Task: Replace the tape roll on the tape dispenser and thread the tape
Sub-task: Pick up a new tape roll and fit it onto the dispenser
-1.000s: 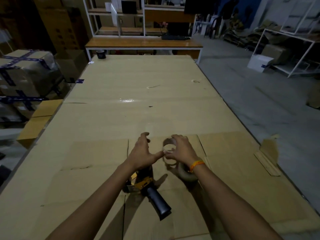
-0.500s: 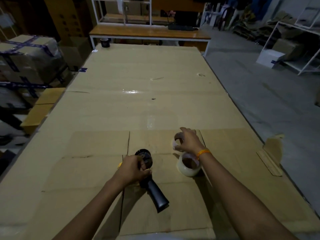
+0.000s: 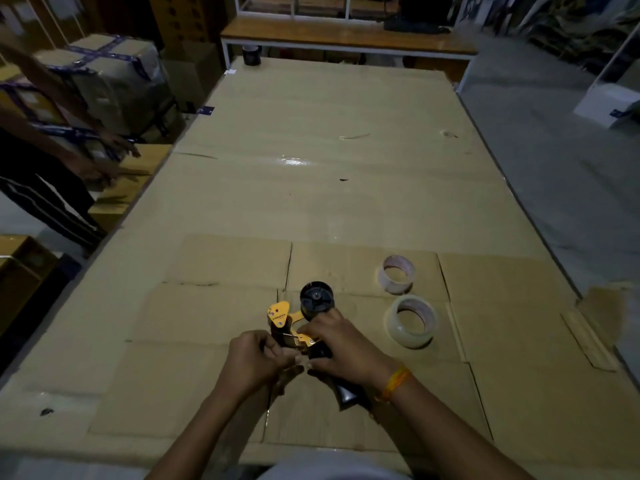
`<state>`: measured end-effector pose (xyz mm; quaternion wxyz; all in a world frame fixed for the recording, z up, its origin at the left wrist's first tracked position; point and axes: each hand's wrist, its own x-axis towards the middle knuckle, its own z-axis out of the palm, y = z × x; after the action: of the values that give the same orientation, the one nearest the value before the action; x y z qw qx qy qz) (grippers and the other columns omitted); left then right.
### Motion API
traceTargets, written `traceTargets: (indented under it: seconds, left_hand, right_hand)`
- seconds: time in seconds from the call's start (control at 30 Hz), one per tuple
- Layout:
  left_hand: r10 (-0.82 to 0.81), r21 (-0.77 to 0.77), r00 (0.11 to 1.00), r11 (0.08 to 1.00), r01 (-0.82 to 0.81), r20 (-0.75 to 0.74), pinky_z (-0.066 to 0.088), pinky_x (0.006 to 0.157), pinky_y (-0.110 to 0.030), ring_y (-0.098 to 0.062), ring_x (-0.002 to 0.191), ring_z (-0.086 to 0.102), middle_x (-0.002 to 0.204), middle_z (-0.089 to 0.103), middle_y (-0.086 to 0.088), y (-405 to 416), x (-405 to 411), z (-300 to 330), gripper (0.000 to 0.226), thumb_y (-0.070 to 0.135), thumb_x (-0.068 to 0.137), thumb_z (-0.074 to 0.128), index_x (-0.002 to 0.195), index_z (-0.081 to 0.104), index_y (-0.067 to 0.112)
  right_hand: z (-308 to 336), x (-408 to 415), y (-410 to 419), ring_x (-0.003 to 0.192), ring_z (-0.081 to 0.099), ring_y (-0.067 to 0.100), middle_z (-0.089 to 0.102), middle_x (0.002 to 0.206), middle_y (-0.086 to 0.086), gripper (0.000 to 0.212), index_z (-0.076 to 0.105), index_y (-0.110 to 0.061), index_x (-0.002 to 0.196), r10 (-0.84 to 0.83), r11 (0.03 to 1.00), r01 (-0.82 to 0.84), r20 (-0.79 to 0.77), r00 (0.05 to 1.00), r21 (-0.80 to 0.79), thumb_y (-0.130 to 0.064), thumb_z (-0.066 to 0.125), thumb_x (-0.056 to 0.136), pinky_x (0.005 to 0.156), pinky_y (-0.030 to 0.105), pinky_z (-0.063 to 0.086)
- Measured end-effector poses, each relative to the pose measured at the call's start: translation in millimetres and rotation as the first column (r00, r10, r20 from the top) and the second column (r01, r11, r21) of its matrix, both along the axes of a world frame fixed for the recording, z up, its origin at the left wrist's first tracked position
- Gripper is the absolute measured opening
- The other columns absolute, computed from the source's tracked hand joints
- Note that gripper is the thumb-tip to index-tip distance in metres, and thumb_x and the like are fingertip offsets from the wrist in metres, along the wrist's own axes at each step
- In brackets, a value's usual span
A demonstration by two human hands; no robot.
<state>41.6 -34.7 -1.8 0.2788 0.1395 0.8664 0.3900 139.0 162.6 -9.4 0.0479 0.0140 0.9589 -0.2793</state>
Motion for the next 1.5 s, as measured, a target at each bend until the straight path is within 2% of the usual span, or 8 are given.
traceTargets:
  seconds: [0.13, 0.4, 0.63, 0.8, 0.9, 1.03, 1.23, 1.5]
  left_hand:
    - [-0.014, 0.041, 0.944, 0.999, 0.0, 0.329, 0.055, 0.047, -0.03, -0.022, 0.045, 0.069, 0.062, 0.076, -0.025, 3.2, 21.2, -3.3, 0.049, 0.03, 0.08, 0.095, 0.086, 0.075, -0.014]
    - [-0.158, 0.019, 0.904, 0.986, 0.164, 0.397, 0.063, 0.06, -0.036, -0.04, 0.068, 0.081, 0.07, 0.08, -0.024, 17.1, 30.0, -6.3, 0.041, 0.033, 0.084, 0.081, 0.076, 0.081, -0.008]
    - [-0.164, 0.173, 0.837, 0.981, 0.084, 0.523, 0.059, 0.054, -0.03, -0.028, 0.053, 0.071, 0.071, 0.077, -0.029, 17.7, 20.7, -25.3, 0.039, 0.027, 0.091, 0.084, 0.078, 0.08, -0.009]
    - [-0.106, 0.248, 0.701, 0.963, -0.105, 0.705, 0.065, 0.062, -0.032, -0.029, 0.064, 0.075, 0.089, 0.076, -0.036, 23.3, 26.3, -40.8, 0.022, 0.014, 0.089, 0.085, 0.091, 0.076, -0.006]
    - [-0.11, 0.252, 0.645, 0.959, -0.132, 0.757, 0.067, 0.08, -0.04, -0.034, 0.087, 0.082, 0.103, 0.081, -0.029, 28.2, 27.5, -43.4, 0.026, 0.015, 0.091, 0.083, 0.105, 0.075, -0.006]
    - [-0.141, 0.292, 0.579, 0.94, -0.177, 0.803, 0.062, 0.1, -0.05, -0.04, 0.107, 0.08, 0.113, 0.08, -0.03, 32.4, 27.6, -45.2, 0.033, 0.013, 0.093, 0.081, 0.117, 0.068, -0.005]
    - [-0.199, 0.334, 0.583, 0.933, -0.133, 0.788, 0.061, 0.101, -0.05, -0.037, 0.108, 0.079, 0.12, 0.079, -0.026, 28.2, 23.7, -55.0, 0.046, 0.02, 0.086, 0.087, 0.121, 0.067, -0.001]
    - [-0.211, 0.35, 0.575, 0.926, -0.141, 0.791, 0.066, 0.083, -0.041, -0.033, 0.103, 0.081, 0.118, 0.08, -0.025, 29.9, 26.3, -55.5, 0.049, 0.02, 0.088, 0.086, 0.126, 0.067, -0.004]
  right_hand:
    - [-15.0, -3.7, -11.1, 0.12, 0.043, 0.023, 0.055, 0.133, 0.002, 0.043, 0.058, -0.025, 0.142, -0.013, 1.0, 0.013, -0.038, 0.999, 0.002, -0.024, 0.067, 0.1, 0.101, 0.05, 0.044]
    - [-27.6, -19.1, -32.1, 0.109, 0.044, 0.027, 0.05, 0.129, 0.005, 0.031, 0.063, -0.023, 0.124, -0.143, 0.986, 0.13, -0.125, 0.982, -0.107, -0.003, 0.064, 0.101, 0.091, 0.047, 0.048]
    - [6.7, -19.9, -20.8, 0.124, 0.048, 0.02, 0.054, 0.134, -0.003, 0.053, 0.055, -0.029, 0.135, -0.352, 0.908, 0.318, -0.087, 0.932, -0.274, -0.033, 0.082, 0.089, 0.104, 0.044, 0.05]
    - [44.0, 32.2, 60.4, 0.127, 0.052, 0.024, 0.062, 0.131, 0.002, 0.061, 0.065, -0.024, 0.129, -0.685, 0.719, 0.692, -0.107, 0.721, 0.057, -0.054, 0.086, 0.08, 0.1, 0.042, 0.053]
    - [60.6, 61.0, 87.9, 0.133, 0.048, 0.036, 0.056, 0.136, 0.008, 0.061, 0.07, -0.028, 0.123, -0.716, 0.687, 0.657, 0.133, 0.686, 0.31, -0.058, 0.089, 0.074, 0.104, 0.045, 0.047]
    - [59.3, 68.2, 84.6, 0.128, 0.055, 0.036, 0.059, 0.13, 0.01, 0.055, 0.063, -0.038, 0.113, -0.739, 0.674, 0.704, 0.195, 0.645, 0.225, -0.05, 0.095, 0.069, 0.1, 0.043, 0.053]
    - [53.6, 69.9, 78.6, 0.109, 0.068, 0.027, 0.067, 0.109, 0.002, 0.048, 0.051, -0.042, 0.076, -0.777, 0.629, 0.765, 0.101, 0.621, 0.138, -0.038, 0.097, 0.062, 0.08, 0.034, 0.056]
    - [63.0, 47.0, 72.7, 0.095, 0.063, 0.016, 0.065, 0.107, -0.006, 0.079, 0.068, -0.025, 0.123, -0.627, 0.778, 0.627, 0.014, 0.778, 0.042, -0.053, 0.092, 0.053, 0.073, 0.031, 0.055]
